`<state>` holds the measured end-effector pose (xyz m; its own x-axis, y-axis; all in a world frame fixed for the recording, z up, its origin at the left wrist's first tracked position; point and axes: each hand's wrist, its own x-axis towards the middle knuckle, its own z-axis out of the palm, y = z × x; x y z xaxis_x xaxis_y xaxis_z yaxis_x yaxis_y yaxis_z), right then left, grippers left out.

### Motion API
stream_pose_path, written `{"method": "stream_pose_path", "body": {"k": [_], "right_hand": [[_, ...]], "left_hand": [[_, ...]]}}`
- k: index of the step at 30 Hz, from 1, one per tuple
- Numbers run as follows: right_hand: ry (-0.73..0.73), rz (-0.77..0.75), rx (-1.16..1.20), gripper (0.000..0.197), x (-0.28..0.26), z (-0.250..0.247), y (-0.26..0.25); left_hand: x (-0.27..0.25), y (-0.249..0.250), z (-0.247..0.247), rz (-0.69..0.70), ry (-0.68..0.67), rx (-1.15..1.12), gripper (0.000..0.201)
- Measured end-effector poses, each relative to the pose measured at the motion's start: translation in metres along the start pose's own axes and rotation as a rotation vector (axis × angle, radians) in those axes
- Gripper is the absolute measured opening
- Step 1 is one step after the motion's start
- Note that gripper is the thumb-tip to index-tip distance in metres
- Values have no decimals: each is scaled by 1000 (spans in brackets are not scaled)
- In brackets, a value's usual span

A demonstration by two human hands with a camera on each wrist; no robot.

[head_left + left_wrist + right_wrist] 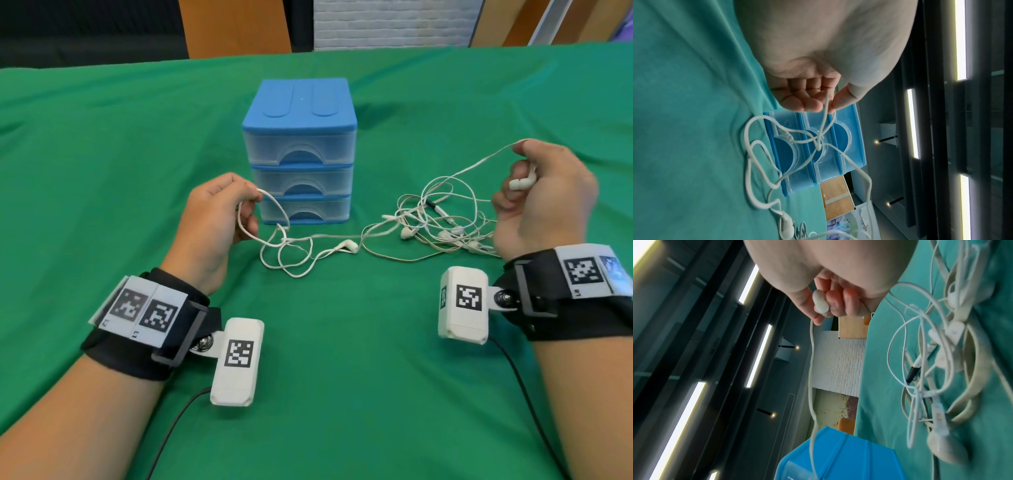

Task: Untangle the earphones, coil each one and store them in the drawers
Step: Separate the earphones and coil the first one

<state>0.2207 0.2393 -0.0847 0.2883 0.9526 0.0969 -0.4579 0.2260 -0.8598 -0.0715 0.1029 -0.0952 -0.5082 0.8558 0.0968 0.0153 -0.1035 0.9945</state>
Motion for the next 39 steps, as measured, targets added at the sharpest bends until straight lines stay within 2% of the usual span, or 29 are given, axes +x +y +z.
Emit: {"method": "stream_pose_path", "body": {"k": [4, 8, 12, 16, 19, 22, 24, 27, 29, 31, 34, 39], "right_hand": [[-73, -32, -63, 13, -5, 4, 2], [-177, -81, -158, 14, -12, 10, 3], [-195, -89, -194, 15, -14, 11, 3], [-203, -75, -215, 19, -16, 12, 2], [-231, -63, -217, 18, -19, 14, 2], [-267, -43, -214, 20, -25, 19, 3], [-296, -34, -219, 19, -29, 24, 4], [-338, -21, -214, 16, -36, 30, 5], [-357, -12, -213, 15, -39, 33, 7], [-373, -1, -210, 14, -42, 34, 8], [-401, 25, -199, 15, -47, 36, 8], [-560, 105, -205, 10, -62, 43, 14]], "left_hand": [[0, 0, 2, 21, -31, 2, 21], [-2, 0, 3, 32, -42, 18, 29], [-2, 1, 2, 30, -40, 17, 32], [0, -1, 0, 25, -43, 200, 22], [3, -5, -4, 107, -39, 405, 17], [-1, 1, -2, 251, -41, 463, 15], [-6, 7, 4, 267, -193, 391, 15], [-19, 11, 15, 137, -553, 343, 25], [-26, 9, 23, 89, -709, 396, 31], [-30, 8, 30, 99, -779, 444, 35], [-28, 5, 35, 109, -801, 458, 48], [-28, 3, 40, 85, -839, 465, 52]]}}
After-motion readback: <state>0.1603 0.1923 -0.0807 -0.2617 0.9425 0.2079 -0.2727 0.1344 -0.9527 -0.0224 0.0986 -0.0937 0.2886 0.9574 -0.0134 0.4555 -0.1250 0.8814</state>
